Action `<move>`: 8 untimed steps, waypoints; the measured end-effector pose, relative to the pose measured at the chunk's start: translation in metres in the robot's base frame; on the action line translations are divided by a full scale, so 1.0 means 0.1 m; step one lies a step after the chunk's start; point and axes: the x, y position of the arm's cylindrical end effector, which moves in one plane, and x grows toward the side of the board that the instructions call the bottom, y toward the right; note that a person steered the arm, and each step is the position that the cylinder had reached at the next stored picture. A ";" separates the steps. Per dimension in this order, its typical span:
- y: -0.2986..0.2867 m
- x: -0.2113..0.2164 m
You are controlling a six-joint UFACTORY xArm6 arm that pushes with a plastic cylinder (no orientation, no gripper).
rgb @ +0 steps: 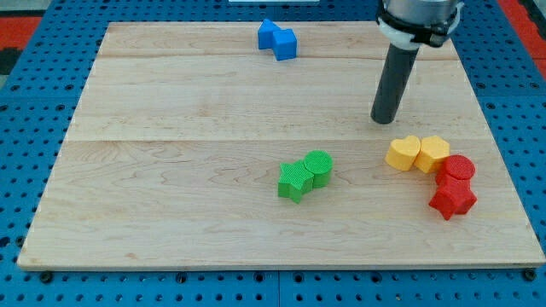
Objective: Slide the green circle and the green star towards the bottom left
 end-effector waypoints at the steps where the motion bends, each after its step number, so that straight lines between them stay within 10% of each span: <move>1: -0.49 0.30; 8: -1.38 1.15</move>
